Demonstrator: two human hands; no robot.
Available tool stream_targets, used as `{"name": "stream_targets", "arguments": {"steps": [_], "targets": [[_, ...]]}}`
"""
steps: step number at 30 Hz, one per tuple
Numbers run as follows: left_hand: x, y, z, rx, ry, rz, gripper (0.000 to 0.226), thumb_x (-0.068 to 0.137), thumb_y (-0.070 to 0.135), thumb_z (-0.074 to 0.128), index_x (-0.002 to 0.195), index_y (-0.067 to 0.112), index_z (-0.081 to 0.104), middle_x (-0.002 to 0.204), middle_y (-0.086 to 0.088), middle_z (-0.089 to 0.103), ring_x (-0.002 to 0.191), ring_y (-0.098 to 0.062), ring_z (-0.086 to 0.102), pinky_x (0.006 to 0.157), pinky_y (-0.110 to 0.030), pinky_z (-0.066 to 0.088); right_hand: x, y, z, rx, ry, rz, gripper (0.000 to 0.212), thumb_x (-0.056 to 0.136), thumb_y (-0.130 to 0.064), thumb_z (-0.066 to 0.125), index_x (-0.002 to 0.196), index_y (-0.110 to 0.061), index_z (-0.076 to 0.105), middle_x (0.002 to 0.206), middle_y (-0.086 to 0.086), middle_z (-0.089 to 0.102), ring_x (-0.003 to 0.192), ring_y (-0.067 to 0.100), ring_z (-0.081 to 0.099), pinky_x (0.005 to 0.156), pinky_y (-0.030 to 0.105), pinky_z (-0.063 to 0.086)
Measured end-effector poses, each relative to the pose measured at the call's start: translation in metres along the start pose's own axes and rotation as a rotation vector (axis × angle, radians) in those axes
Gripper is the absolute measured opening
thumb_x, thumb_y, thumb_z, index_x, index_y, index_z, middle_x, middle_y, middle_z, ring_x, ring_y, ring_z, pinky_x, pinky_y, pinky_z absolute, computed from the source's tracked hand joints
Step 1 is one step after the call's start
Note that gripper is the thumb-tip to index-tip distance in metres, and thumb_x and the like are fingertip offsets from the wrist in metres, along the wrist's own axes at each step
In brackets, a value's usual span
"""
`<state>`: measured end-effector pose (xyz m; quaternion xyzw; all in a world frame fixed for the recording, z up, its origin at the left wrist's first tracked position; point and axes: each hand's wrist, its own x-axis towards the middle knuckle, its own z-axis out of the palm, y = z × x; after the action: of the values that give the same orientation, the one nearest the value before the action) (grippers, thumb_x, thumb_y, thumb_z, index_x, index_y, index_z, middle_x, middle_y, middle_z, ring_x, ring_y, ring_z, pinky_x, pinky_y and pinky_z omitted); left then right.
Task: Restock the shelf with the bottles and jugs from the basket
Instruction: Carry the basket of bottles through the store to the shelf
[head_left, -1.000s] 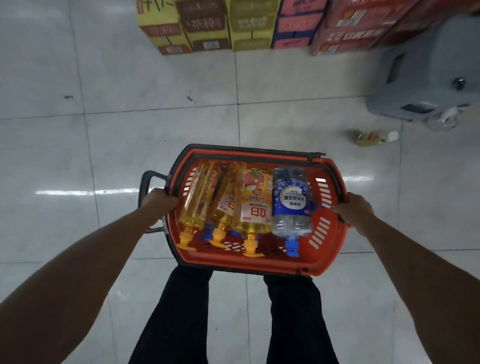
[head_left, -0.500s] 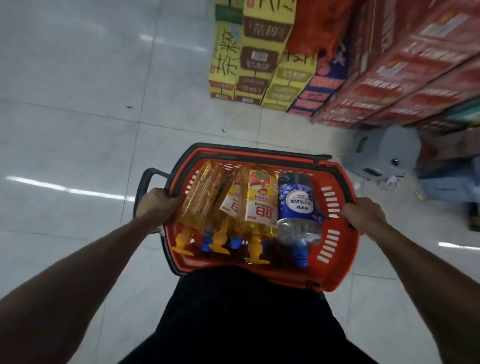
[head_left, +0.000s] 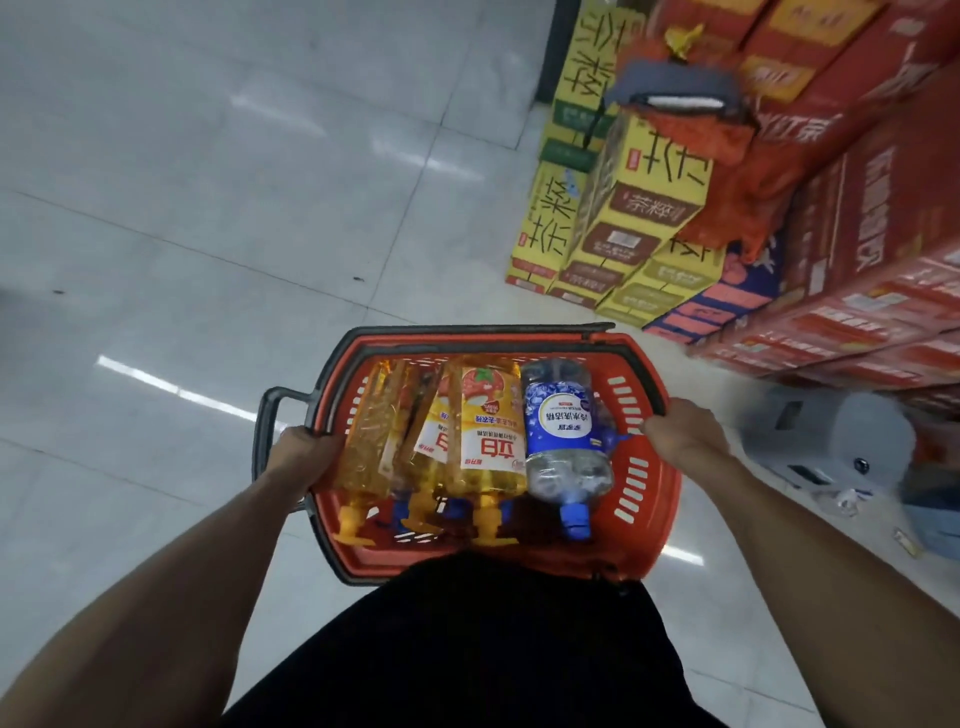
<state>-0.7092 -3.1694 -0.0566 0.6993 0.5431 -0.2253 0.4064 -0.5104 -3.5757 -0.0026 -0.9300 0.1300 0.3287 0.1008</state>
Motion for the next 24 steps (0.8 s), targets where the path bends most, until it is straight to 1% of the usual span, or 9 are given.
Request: {"name": "stream_targets", "arguments": {"steps": [3,5,7,10,12,16,18,20,24], "targets": [[0.022,0.011,-0.033,-0.069,0.055,-0.018,0.053,0.084,0.035,0.075,0.121,-0.002,0.069,0.096,-0.015,0.068,0.072,-0.026,0.064,0.072,-0.036,0.055,0.03,-0.069,-0.012,-0.05,0.004,-0.048,0.024,0.094,-0.036,0.057,0.105,-0.016,0.064,0.089,0.006,0.068,0.062,0.021,0.062,0.057,0.027,0.046],[0.039,0.024,-0.057,-0.087,0.08,-0.023,0.043,0.091,0.027,0.072,0.123,-0.002,0.068,0.096,-0.014,0.067,0.067,-0.019,0.06,0.063,-0.031,0.051,0.054,-0.118,-0.017,-0.086,-0.009,-0.082,0.027,0.089,-0.033,0.057,0.105,-0.015,0.067,0.091,0.008,0.071,0.069,0.027,0.065,0.064,0.032,0.052],[0.057,0.036,-0.083,-0.119,0.101,-0.05,0.041,0.093,0.025,0.071,0.123,-0.001,0.067,0.097,-0.012,0.066,0.067,-0.017,0.06,0.055,-0.027,0.048,0.079,-0.17,-0.02,-0.103,-0.028,-0.128,0.026,0.088,-0.032,0.056,0.103,-0.015,0.068,0.086,0.007,0.07,0.069,0.027,0.066,0.062,0.032,0.053],[0.078,0.046,-0.125,-0.186,0.149,-0.144,0.045,0.089,0.029,0.074,0.122,-0.002,0.067,0.098,-0.013,0.07,0.076,-0.025,0.068,0.066,-0.034,0.059,0.102,-0.258,-0.026,-0.172,-0.049,-0.242,0.022,0.089,-0.03,0.051,0.094,-0.015,0.067,0.079,0.006,0.067,0.068,0.028,0.064,0.066,0.035,0.056],[0.086,0.05,-0.153,-0.226,0.188,-0.209,0.045,0.088,0.03,0.074,0.12,-0.001,0.068,0.098,-0.013,0.071,0.078,-0.027,0.069,0.072,-0.037,0.059,0.11,-0.316,-0.03,-0.226,-0.066,-0.297,0.02,0.09,-0.029,0.052,0.093,-0.014,0.065,0.079,0.007,0.065,0.068,0.028,0.063,0.067,0.035,0.056],[0.093,0.064,-0.2,-0.338,0.247,-0.269,0.033,0.089,0.03,0.072,0.113,0.007,0.068,0.089,-0.009,0.07,0.075,-0.025,0.068,0.058,-0.029,0.053,0.126,-0.42,-0.031,-0.284,-0.117,-0.398,0.032,0.085,-0.03,0.055,0.106,-0.01,0.07,0.098,0.015,0.072,0.081,0.034,0.066,0.076,0.037,0.056],[0.101,0.067,-0.222,-0.388,0.278,-0.319,0.032,0.087,0.033,0.072,0.107,0.009,0.067,0.09,-0.01,0.072,0.076,-0.029,0.071,0.056,-0.034,0.058,0.132,-0.471,-0.028,-0.317,-0.141,-0.447,0.036,0.088,-0.028,0.057,0.113,-0.007,0.07,0.109,0.019,0.071,0.088,0.036,0.065,0.075,0.033,0.05],[0.115,0.066,-0.243,-0.432,0.304,-0.373,0.034,0.08,0.039,0.075,0.098,0.01,0.07,0.086,-0.01,0.075,0.075,-0.03,0.074,0.062,-0.044,0.064,0.137,-0.52,-0.02,-0.342,-0.165,-0.483,0.037,0.089,-0.026,0.057,0.117,-0.005,0.069,0.115,0.022,0.07,0.095,0.038,0.065,0.078,0.033,0.048],[0.167,0.062,-0.292,-0.543,0.301,-0.423,0.043,0.069,0.05,0.074,0.096,0.017,0.071,0.085,-0.008,0.077,0.076,-0.03,0.075,0.067,-0.051,0.065,0.145,-0.63,-0.003,-0.393,-0.169,-0.559,0.037,0.088,-0.03,0.057,0.116,-0.008,0.07,0.111,0.019,0.071,0.084,0.034,0.061,0.081,0.036,0.052]]}}
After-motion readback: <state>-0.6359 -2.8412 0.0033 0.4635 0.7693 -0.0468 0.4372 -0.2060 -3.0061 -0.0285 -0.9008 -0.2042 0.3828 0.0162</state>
